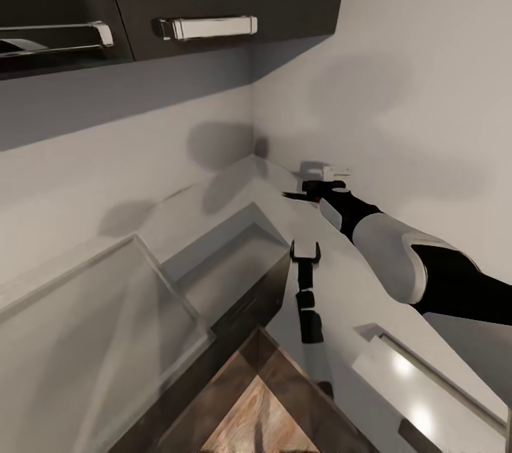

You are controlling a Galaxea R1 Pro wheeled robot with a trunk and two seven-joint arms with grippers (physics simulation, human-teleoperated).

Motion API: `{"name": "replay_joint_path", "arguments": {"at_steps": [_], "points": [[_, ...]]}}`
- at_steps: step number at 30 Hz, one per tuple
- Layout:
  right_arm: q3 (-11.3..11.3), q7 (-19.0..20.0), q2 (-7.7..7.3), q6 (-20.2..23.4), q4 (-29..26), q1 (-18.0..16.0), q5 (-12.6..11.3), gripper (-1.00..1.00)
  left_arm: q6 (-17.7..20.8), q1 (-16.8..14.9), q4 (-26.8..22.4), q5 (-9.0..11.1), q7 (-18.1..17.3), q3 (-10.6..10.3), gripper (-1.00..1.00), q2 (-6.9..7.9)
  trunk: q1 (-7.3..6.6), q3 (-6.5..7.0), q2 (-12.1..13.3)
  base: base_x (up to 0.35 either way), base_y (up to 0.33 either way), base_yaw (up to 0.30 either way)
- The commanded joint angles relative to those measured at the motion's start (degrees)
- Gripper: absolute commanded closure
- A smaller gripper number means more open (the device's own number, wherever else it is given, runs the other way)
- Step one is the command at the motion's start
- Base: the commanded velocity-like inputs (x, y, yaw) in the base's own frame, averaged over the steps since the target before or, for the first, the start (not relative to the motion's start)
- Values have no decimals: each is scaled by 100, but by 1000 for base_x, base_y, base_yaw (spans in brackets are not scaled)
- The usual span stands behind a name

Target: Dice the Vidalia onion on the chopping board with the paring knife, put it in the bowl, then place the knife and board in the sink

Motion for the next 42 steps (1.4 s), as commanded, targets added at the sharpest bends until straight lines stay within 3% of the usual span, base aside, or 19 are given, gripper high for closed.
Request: {"name": "replay_joint_path", "arguments": {"at_steps": [1,42], "points": [[-48,-19,3,9,0,-5,60,-100,-16,0,-9,38,51,-40,-100,10,4,-19,-11,70,-43,0],[-47,-18,3,9,-2,-3,61,-100,-16,0,35,35,51,-40,-100,3,4,-406,-11,13,-30,0]]}}
